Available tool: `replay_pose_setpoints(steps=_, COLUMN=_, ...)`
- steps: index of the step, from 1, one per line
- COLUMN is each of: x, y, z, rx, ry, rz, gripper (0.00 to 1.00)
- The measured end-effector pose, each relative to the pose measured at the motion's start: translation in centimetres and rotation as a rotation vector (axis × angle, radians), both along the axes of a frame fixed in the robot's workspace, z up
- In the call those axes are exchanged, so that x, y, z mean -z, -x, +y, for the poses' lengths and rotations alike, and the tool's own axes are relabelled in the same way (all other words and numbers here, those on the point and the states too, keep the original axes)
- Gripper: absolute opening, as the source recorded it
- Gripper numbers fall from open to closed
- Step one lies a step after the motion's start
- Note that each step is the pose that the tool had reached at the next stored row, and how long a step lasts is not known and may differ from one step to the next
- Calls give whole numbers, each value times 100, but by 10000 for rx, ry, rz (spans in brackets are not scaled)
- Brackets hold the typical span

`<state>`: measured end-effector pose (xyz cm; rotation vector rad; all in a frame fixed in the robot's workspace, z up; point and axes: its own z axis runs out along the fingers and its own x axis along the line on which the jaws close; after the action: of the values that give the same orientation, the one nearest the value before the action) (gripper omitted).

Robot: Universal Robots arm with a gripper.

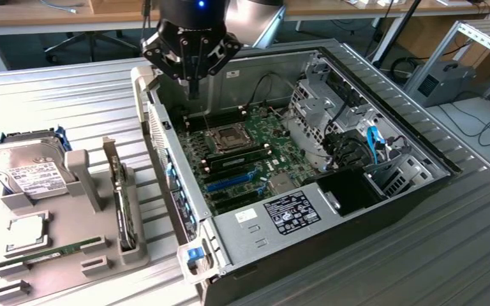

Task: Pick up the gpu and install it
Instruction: 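Reach for the gpu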

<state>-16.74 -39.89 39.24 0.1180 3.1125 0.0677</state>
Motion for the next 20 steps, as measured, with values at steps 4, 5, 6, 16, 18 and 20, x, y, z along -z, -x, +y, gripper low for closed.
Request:
replay_pose_setpoints(steps=4, x=0, y=16, z=0, rx=0, ry=0, rz=0, gripper=11)
replay_pose_setpoints(steps=5, x=0, y=18, z=0, rx=0, ry=0, rz=0, gripper=11)
replay_pose_setpoints(steps=6, x=0, y=23, z=0, rx=0, ry=1, rz=0, gripper=11)
replay_pose_setpoints(steps=16, x=2, y=62, z=0, rx=0, ry=1, rz=0, gripper=11)
replay_pose_setpoints(steps=18, x=1, y=70, z=0, rx=0, ry=1, rz=1, gripper=11)
replay_pose_setpoints(steps=20, x=2, y=79, z=0, rx=-1, ry=0, rz=0, gripper=11)
